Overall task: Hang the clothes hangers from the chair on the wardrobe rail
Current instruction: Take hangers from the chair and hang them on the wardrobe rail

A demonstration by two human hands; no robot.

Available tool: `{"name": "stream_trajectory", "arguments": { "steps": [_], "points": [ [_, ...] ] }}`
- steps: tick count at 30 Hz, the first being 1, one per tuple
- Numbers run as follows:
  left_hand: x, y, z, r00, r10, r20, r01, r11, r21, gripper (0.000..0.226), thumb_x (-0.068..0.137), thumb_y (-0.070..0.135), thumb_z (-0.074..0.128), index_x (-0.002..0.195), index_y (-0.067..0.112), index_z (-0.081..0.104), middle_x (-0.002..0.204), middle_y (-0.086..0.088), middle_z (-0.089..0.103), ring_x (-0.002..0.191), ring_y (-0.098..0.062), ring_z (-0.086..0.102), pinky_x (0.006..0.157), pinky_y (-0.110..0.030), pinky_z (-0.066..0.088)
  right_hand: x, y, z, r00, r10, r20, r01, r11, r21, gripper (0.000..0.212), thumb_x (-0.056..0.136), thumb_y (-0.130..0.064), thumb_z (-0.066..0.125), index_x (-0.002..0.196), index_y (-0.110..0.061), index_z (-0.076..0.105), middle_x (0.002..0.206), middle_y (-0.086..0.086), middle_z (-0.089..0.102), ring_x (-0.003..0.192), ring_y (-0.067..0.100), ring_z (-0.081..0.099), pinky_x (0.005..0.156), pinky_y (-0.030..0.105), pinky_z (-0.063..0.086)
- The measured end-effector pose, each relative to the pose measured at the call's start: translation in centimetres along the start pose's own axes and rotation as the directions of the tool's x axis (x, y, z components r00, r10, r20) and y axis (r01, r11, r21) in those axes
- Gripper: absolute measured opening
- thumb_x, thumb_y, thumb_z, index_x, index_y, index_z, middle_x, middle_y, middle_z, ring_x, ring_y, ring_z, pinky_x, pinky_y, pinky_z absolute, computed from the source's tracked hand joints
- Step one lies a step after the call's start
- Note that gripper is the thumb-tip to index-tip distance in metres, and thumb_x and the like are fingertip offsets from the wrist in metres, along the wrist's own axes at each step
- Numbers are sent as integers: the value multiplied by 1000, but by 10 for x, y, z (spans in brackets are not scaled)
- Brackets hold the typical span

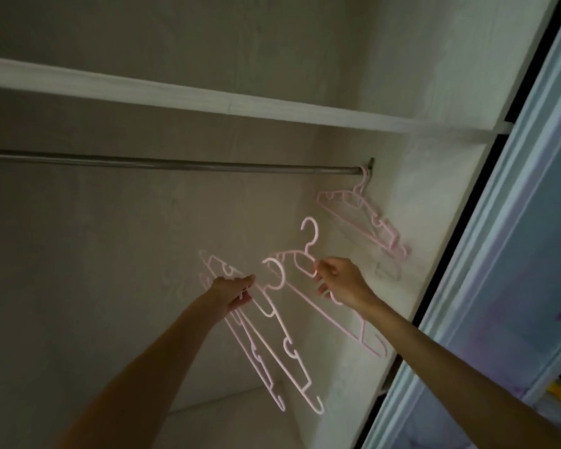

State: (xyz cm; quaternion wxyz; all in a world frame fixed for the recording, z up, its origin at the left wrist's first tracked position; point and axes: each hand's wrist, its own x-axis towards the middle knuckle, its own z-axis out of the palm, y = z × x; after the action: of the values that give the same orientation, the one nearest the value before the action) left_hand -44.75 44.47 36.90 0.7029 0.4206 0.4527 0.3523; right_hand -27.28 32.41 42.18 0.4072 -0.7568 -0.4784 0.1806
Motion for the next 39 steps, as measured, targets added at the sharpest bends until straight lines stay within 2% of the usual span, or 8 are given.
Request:
{"name": "stream_trajectory", "arguments": {
  "steps": [6, 11, 19, 23, 26, 29, 34, 39],
  "points": [
    [41, 31, 8, 999, 39, -33, -40, 999, -27, 27, 85, 9, 66, 64, 5, 50, 31, 3, 49, 30, -1, 50, 40, -15, 50, 97, -42, -15, 970, -188, -157, 137, 947, -291, 26, 93, -30, 46, 93, -16, 68, 95, 13, 71, 86, 34, 67, 80, 45, 55],
    [67, 55, 7, 998, 38, -50, -36, 999, 34, 26, 85, 14, 67, 67, 5, 51, 60, -8, 52, 58, -12, 50, 41, -15, 50, 158, -64, -8, 956, -210, -206, 101, 892, -440, 37, 98, -31, 36, 99, -8, 66, 94, 13, 71, 88, 31, 68, 79, 37, 54],
    [84, 80, 17, 997, 2, 71, -6, 998, 66, 23, 84, 17, 68, 95, 3, 54, 71, -7, 52, 63, -11, 51, 46, -16, 52, 176, -42, 3, 978, -146, -147, 63, 885, -462, 36, 99, -30, 34, 105, -9, 62, 94, 13, 71, 85, 29, 68, 81, 37, 54],
    [93, 92, 31, 998, 2, 67, -6, 998, 61, 40, 82, 18, 70, 113, -1, 53, 74, -7, 53, 66, -11, 53, 46, -17, 53, 178, -43, -5, 974, -181, -136, 78, 831, -552, 35, 98, -36, 36, 118, -13, 55, 114, 12, 65, 101, 31, 62, 85, 37, 49],
    [99, 97, 37, 996, 7, 86, -12, 998, 60, 32, 83, 18, 69, 104, 0, 53, 74, -7, 53, 66, -12, 52, 47, -17, 53, 182, -52, -11, 859, -437, -267, 218, 784, -581, 42, 96, -31, 44, 133, -13, 39, 129, 13, 50, 114, 33, 54, 84, 41, 47],
    [105, 98, 41, 995, 16, 96, -22, 998, 61, 24, 83, 18, 69, 91, 0, 55, 76, -8, 53, 66, -12, 53, 48, -17, 53, 191, -64, -17, 757, -606, -246, 342, 688, -640, 48, 94, -21, 50, 139, -17, 34, 128, 12, 46, 101, 31, 58, 70, 37, 49],
    [111, 103, 41, 995, 32, 90, -35, 999, 37, 21, 83, 15, 68, 74, 2, 54, 73, -9, 52, 66, -13, 52, 46, -18, 53, 199, -54, -25, 735, -673, -84, 367, 499, -785, 45, 95, -16, 46, 139, -18, 40, 121, 9, 54, 99, 27, 60, 67, 36, 49],
    [117, 105, 48, 994, 72, 87, -79, 994, 80, 27, 85, 15, 67, 64, 5, 55, 56, -6, 52, 42, -6, 54, 43, -17, 49, 202, -37, -46, 760, -628, -168, 294, 563, -773, 51, 93, -23, 52, 142, -18, 38, 126, 7, 58, 99, 25, 63, 66, 31, 50]
  ]
}}
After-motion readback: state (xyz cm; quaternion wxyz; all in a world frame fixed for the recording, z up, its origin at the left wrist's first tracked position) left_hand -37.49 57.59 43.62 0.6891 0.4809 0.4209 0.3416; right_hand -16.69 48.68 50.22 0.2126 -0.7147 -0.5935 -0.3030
